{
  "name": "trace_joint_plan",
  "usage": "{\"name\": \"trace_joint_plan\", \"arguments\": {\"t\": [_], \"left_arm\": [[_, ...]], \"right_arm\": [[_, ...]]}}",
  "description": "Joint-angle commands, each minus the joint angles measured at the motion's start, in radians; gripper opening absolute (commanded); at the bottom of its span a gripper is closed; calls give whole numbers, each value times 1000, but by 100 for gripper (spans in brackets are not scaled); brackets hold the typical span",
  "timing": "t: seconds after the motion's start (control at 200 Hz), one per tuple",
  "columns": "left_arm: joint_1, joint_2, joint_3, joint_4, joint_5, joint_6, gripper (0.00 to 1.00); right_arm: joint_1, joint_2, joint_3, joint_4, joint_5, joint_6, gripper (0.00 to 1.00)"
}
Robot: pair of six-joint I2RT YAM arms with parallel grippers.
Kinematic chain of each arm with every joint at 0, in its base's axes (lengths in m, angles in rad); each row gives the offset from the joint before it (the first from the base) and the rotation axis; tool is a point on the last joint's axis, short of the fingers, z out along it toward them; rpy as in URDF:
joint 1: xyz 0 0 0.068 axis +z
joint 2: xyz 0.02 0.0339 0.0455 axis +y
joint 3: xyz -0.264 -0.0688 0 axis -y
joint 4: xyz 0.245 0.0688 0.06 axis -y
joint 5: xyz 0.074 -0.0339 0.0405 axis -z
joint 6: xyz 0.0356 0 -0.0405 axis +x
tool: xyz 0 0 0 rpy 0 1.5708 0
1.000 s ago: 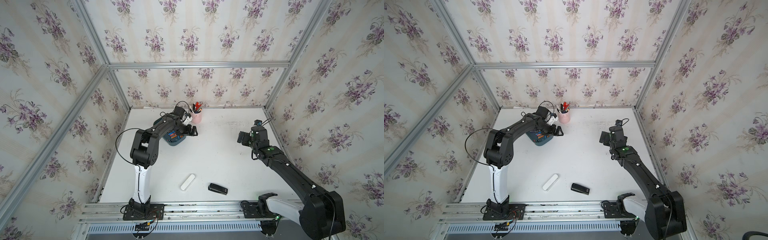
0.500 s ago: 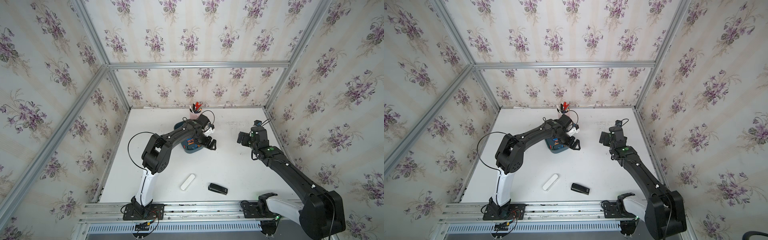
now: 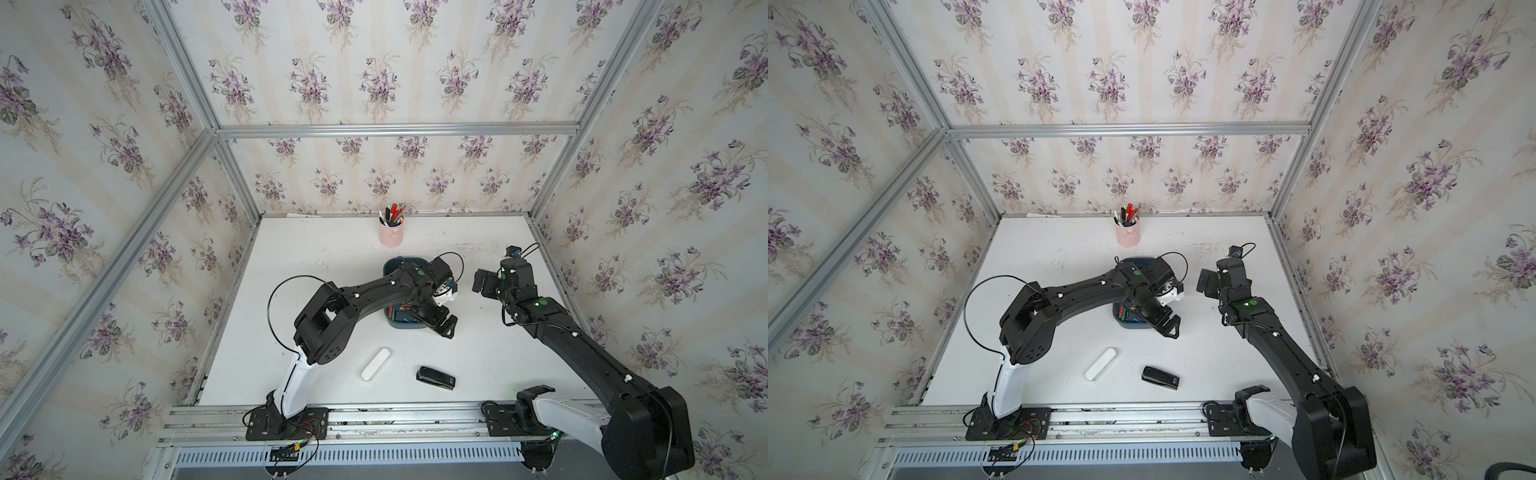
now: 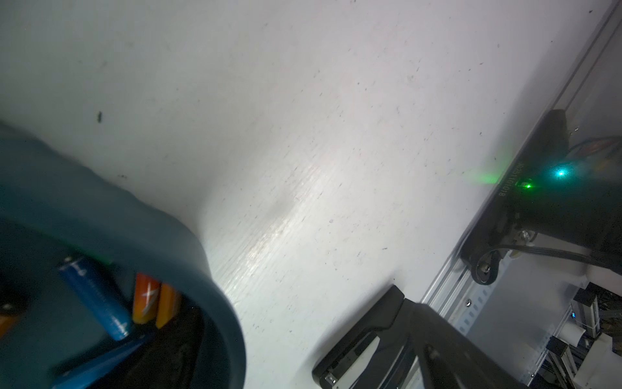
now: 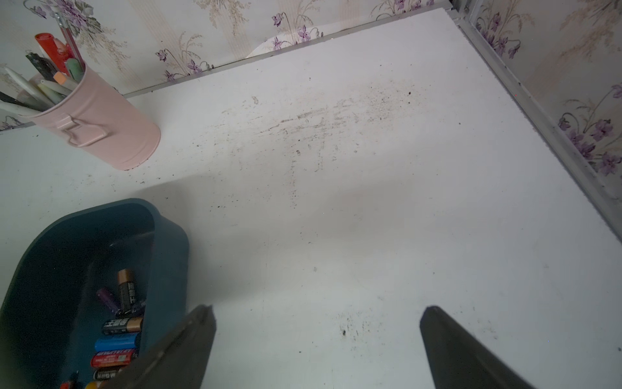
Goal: Take the batteries out of the storage box
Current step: Move the storage box to the center of the board, then pick up the battery from the storage box.
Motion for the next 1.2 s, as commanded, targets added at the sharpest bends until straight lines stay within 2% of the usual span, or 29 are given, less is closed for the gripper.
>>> {"name": "trace_joint_plan", "arguments": {"t": [0.0, 0.13, 0.23, 0.35, 0.47, 0.744, 1.039, 1.194], "left_arm": [[11, -49, 33, -36, -71, -9, 100], [89, -108, 100, -125, -138, 2, 100], [178, -187, 80, -157, -193, 3, 100], [293, -316, -44, -124, -277, 16, 100], [416, -397, -159, -107, -293, 7, 100], [612, -474, -371, -46, -248, -5, 100], [701, -470, -463, 2, -193, 7, 99], [714, -459, -480, 17, -169, 9, 98]], "right_arm": [[10, 10, 17, -19, -8, 1, 100], [46, 61, 82, -76, -10, -14, 99], [93, 112, 157, -130, -10, -30, 97], [170, 182, 241, -172, -15, -50, 96], [245, 283, 310, -185, -38, -76, 95], [388, 580, 490, -231, -90, -143, 82], [417, 751, 611, -248, -158, -171, 57], [421, 800, 639, -254, -182, -177, 51]]}}
